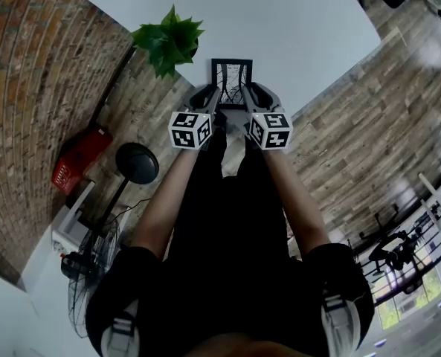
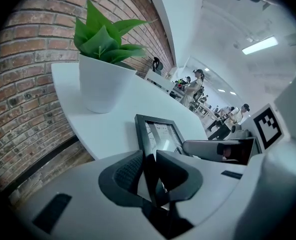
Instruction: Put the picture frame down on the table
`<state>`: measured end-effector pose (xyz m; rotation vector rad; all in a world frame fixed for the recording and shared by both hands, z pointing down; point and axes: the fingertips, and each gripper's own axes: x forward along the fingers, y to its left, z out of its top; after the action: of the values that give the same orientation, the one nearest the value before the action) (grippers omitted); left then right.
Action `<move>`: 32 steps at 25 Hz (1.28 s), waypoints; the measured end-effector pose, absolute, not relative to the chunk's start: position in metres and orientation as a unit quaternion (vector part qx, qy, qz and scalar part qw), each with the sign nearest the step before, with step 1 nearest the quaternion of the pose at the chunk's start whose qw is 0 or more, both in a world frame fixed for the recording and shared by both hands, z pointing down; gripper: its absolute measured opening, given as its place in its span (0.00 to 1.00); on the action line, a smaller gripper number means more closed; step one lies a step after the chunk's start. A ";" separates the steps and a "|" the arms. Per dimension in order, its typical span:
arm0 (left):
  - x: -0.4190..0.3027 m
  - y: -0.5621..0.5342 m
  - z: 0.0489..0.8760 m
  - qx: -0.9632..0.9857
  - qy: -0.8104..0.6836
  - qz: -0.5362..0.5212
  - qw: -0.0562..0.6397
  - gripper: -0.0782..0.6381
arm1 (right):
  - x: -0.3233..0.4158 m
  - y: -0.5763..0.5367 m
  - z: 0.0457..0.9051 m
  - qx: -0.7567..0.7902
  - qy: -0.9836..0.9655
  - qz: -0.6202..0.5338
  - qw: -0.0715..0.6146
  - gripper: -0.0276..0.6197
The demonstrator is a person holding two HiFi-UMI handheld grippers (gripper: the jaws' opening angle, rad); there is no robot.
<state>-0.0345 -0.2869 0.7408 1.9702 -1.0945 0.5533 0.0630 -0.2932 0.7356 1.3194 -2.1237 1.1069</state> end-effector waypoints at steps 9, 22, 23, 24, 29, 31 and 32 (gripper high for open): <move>-0.030 -0.287 0.745 0.780 -0.425 0.226 0.399 0.23 | 0.064 -0.295 0.736 0.483 -0.755 0.395 0.201 0.18; -0.034 -0.297 0.725 0.785 -0.450 0.210 0.370 0.26 | 0.078 -0.296 0.718 0.522 -0.746 0.382 0.156 0.19; -0.034 -0.298 0.720 0.789 -0.451 0.206 0.364 0.26 | 0.077 -0.296 0.713 0.520 -0.752 0.374 0.153 0.18; -0.034 -0.299 0.714 0.792 -0.450 0.203 0.358 0.26 | 0.076 -0.295 0.706 0.517 -0.760 0.365 0.149 0.15; -0.031 -0.297 0.687 0.808 -0.443 0.184 0.342 0.24 | 0.069 -0.289 0.673 0.497 -0.797 0.318 0.131 0.04; -0.031 -0.291 0.679 0.810 -0.441 0.177 0.342 0.21 | 0.067 -0.283 0.664 0.492 -0.802 0.311 0.132 0.04; -0.032 -0.286 0.674 0.812 -0.440 0.174 0.343 0.20 | 0.067 -0.279 0.661 0.491 -0.803 0.310 0.133 0.04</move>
<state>-0.0316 -0.2864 0.6744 2.1100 -1.1431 0.4528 0.0665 -0.2787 0.6612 1.4246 -2.3293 0.8987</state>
